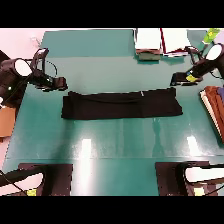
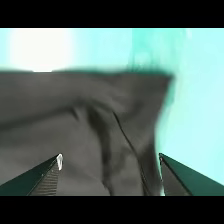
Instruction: Fold the shirts.
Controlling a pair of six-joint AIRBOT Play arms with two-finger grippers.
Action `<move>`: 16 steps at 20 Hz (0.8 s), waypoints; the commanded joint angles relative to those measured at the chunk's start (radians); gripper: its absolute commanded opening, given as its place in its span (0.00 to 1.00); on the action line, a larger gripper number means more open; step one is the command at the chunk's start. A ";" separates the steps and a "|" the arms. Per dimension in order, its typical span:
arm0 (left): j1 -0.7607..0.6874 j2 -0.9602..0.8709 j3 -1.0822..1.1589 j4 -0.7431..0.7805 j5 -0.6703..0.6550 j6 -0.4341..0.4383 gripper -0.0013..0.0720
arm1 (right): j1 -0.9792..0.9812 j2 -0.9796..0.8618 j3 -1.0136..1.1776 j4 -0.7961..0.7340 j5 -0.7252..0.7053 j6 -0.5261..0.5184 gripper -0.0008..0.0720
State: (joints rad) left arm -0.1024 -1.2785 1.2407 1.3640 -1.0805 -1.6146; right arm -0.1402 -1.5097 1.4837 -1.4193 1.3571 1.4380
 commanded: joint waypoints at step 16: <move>-0.167 0.013 0.020 -0.085 0.027 -0.018 0.66 | -0.074 -0.091 -0.257 0.194 -0.161 -0.122 0.62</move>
State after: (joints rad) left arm -0.2352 -1.2667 1.2598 1.2831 -1.0798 -1.6272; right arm -0.2367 -1.5917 1.2301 -1.2274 1.2274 1.3228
